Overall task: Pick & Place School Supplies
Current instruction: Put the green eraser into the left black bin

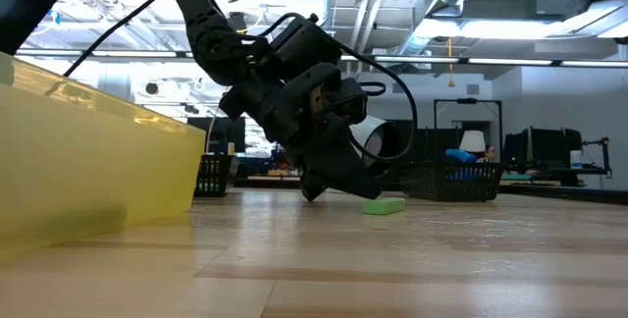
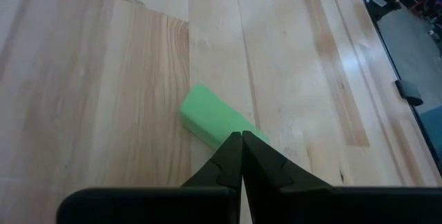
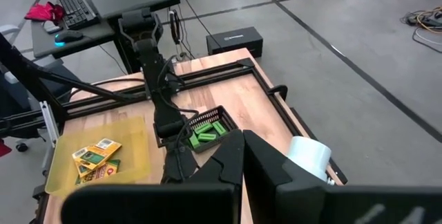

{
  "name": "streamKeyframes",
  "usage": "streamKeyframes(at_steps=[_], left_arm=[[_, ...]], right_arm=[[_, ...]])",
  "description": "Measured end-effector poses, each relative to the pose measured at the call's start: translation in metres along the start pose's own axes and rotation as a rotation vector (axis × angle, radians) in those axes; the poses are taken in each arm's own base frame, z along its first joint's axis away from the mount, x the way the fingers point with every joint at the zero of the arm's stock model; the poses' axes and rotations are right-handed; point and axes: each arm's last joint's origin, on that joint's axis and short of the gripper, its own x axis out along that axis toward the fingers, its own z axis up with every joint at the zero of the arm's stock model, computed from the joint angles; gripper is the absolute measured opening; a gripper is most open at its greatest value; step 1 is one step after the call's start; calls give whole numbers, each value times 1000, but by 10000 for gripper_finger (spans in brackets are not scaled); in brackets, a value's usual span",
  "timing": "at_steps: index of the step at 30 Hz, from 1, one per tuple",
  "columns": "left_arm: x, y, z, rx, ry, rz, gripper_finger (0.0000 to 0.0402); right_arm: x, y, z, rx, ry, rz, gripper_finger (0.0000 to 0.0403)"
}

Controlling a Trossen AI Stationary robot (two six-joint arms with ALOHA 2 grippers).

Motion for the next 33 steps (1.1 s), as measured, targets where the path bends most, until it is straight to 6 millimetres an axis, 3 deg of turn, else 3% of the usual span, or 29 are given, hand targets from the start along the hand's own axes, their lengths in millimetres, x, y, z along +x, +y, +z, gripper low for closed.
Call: streamKeyframes(at_steps=[22, 33], left_arm=[[-1, 4, -13, -33, 116, 90, 0], [-11, 17, -15, -65, 131, 113, 1]], right_arm=[[0, 0, 0, -10, 0, 1, 0], [0, 1, 0, -8, 4, 28, 0]])
